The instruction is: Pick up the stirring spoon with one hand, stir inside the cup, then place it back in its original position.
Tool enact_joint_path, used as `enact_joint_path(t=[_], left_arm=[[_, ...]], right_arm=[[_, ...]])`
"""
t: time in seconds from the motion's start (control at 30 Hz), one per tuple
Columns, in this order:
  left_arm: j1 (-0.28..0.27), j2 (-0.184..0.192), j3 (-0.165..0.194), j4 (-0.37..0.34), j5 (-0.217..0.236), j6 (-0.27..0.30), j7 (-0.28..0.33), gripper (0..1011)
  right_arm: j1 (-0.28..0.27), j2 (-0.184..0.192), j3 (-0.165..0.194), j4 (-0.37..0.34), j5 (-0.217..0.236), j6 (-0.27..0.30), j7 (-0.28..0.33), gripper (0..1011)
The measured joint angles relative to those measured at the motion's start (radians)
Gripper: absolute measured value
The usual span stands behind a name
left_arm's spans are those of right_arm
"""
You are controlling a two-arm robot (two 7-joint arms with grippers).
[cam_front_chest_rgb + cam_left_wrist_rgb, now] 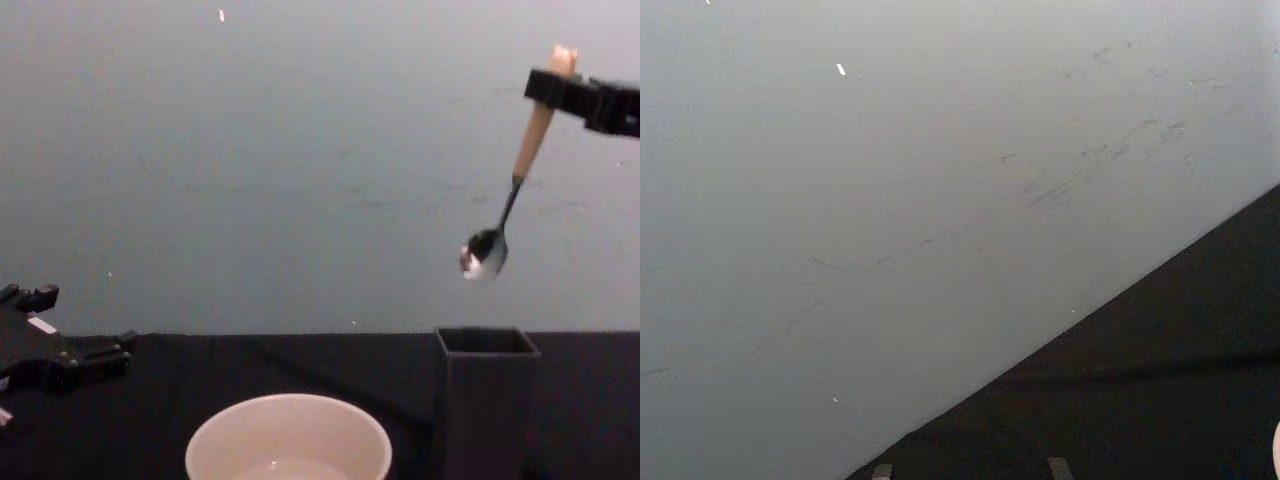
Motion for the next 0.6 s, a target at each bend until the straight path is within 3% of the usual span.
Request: enact_joint_path(t=[0.23, 0.6], left_arm=[[0.0, 0.0, 0.0, 0.0, 0.0, 0.0, 0.0, 1001], [0.0, 0.0, 0.0, 0.0, 0.0, 0.0, 0.0, 1001]], right_arm=[[0.04, -0.008, -0.035, 0.031, 0.001, -0.03, 0.036, 212], [0.103, -0.015, -0.16, 0.115, -0.024, -0.103, 0.177, 212]])
